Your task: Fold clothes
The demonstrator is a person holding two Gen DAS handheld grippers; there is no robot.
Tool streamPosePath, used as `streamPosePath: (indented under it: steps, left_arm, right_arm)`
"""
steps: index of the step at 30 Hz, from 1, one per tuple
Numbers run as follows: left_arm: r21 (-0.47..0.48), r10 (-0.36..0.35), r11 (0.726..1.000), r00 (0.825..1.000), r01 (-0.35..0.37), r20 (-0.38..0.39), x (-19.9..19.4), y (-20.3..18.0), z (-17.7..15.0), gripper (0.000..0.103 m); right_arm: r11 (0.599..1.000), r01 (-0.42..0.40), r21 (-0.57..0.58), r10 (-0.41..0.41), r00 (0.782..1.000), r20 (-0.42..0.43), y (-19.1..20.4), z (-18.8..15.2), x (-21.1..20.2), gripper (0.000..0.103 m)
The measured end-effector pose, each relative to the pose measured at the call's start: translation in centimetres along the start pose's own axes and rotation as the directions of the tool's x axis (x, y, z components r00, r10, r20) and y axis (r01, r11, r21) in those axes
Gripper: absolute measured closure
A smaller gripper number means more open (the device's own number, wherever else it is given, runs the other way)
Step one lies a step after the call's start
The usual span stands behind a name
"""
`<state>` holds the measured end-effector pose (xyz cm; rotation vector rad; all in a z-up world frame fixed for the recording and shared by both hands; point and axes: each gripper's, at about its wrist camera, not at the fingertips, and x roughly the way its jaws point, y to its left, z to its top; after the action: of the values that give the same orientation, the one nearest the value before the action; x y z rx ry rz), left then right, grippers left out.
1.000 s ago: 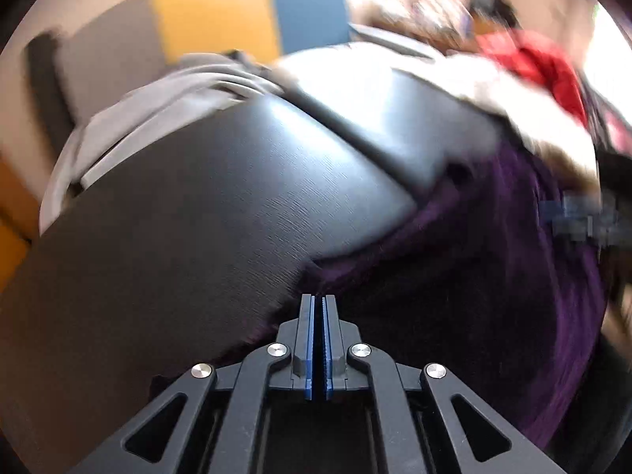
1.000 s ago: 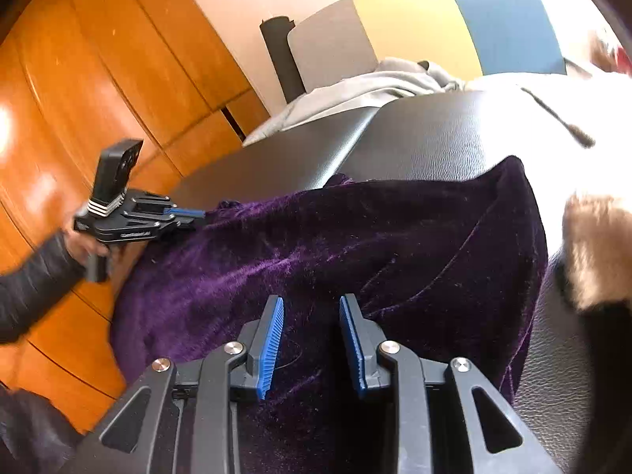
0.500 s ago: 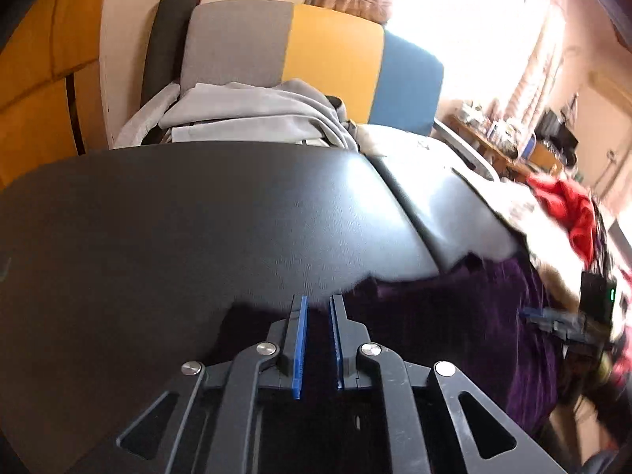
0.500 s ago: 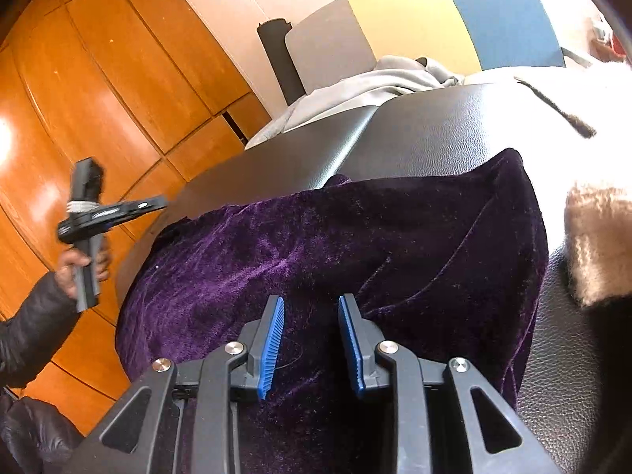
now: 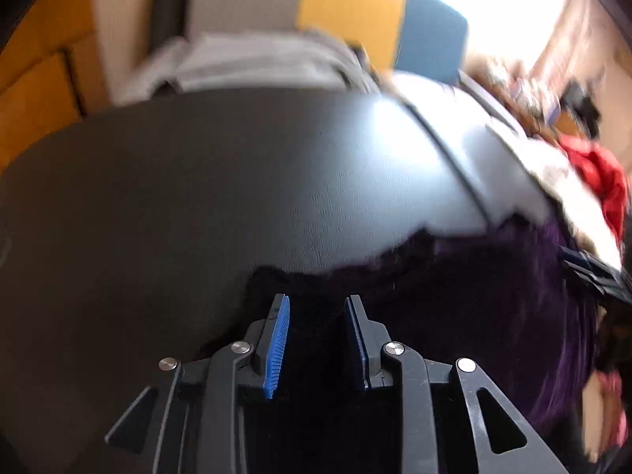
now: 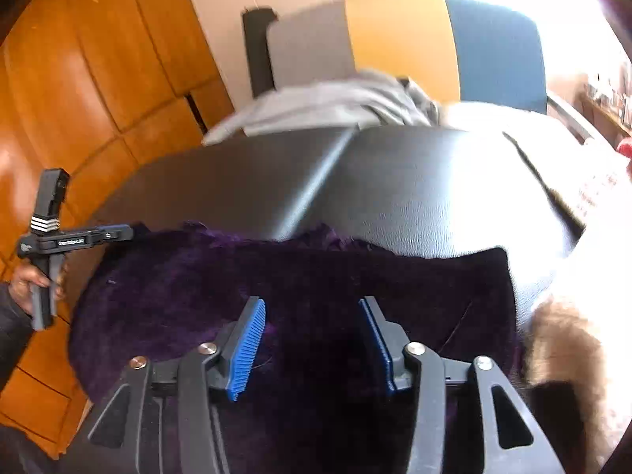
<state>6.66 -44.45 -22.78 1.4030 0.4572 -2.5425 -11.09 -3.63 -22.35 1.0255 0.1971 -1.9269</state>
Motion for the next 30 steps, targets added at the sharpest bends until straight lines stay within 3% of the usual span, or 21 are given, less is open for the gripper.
streamPosePath:
  steps: [2,3,4,5,6,9,11,13,14,15,16,19,20,23,25,28,30]
  left_arm:
    - [0.054,-0.017,0.998,0.997,0.021,-0.074,1.3,-0.2,0.0,0.071]
    - [0.053,0.005,0.999,0.998,-0.002,-0.055,1.2,-0.3,0.1,0.073]
    - [0.052,0.027,0.998,0.999,-0.025,-0.036,1.1,-0.4,0.2,0.077]
    - [0.05,0.049,0.998,0.999,-0.048,-0.017,1.1,-0.5,0.3,0.092]
    - [0.004,0.079,0.997,0.997,-0.08,0.025,0.6,0.0,0.4,0.103]
    - [-0.223,0.123,0.969,0.99,-0.104,0.075,1.0,4.1,0.3,0.103]
    - [-0.321,0.097,0.945,0.99,-0.06,0.101,1.3,6.0,-0.2,0.102]
    - [-0.317,0.165,0.94,0.982,-0.13,0.087,1.0,6.0,-0.3,0.103]
    - [-0.316,0.148,0.942,0.984,-0.109,0.103,0.4,5.9,-0.5,0.103]
    - [-0.299,0.083,0.954,0.985,-0.034,0.15,-0.7,5.5,-0.7,0.102]
    - [-0.279,0.071,0.96,0.983,-0.022,0.17,-1.3,5.2,-0.9,0.101]
    - [-0.208,0.143,0.973,0.973,-0.105,0.179,-3.4,4.0,-1.6,0.097]
    - [-0.21,0.141,0.973,0.972,-0.1,0.189,-4.2,3.9,-2.1,0.096]
    - [-0.27,0.203,0.953,0.952,-0.139,0.228,-6.7,4.4,-4.5,0.082]
    - [-0.347,0.19,0.933,0.95,-0.096,0.246,-8.0,5.0,-6.3,0.076]
    - [-0.381,0.106,0.925,0.959,0.002,0.262,-8.4,4.1,-10.6,0.07]
    - [-0.307,0.126,0.949,0.975,-0.065,0.184,-6.8,1.5,-12.8,0.068]
  right_arm:
    - [1.0,-0.012,-0.012,0.012,1.0,0.002,-0.4,-1.2,1.7,0.046]
    - [1.0,-0.022,-0.012,0.022,1.0,0.011,-0.4,-1.2,1.6,0.044]
    - [0.999,-0.031,-0.012,0.032,0.999,0.02,-0.4,-1.3,1.5,0.044]
    - [0.999,-0.041,-0.01,0.041,0.999,0.028,-0.4,-1.3,1.4,0.044]
    - [0.999,-0.051,-0.003,0.051,0.998,0.031,-0.6,-1.4,1.4,0.044]
    - [0.996,-0.082,0.02,0.082,0.996,0.039,-1.2,-1.5,1.3,0.043]
    - [0.994,-0.1,0.034,0.099,0.994,0.045,-1.5,-1.6,1.2,0.043]
    - [0.993,-0.11,0.043,0.108,0.993,0.048,-1.6,-1.7,1.2,0.043]
    - [0.993,-0.112,0.043,0.11,0.993,0.049,-1.7,-1.7,1.1,0.043]
    - [0.993,-0.111,0.04,0.109,0.993,0.048,-1.8,-1.5,1.2,0.043]
    - [0.993,-0.108,0.036,0.106,0.993,0.048,-1.8,-1.5,1.2,0.043]
    - [0.993,-0.113,0.039,0.111,0.992,0.052,-1.9,-1.5,1.2,0.043]
    - [0.992,-0.117,0.041,0.115,0.992,0.054,-2.0,-1.5,1.2,0.043]
    - [0.989,-0.135,0.054,0.132,0.989,0.06,-2.3,-1.5,1.1,0.043]
    - [0.988,-0.14,0.057,0.137,0.989,0.062,-2.5,-1.5,1.2,0.044]
    - [0.99,-0.134,0.052,0.131,0.99,0.06,-2.5,-1.4,1.3,0.044]
    - [0.99,-0.131,0.048,0.128,0.99,0.06,-2.4,-1.4,1.3,0.044]
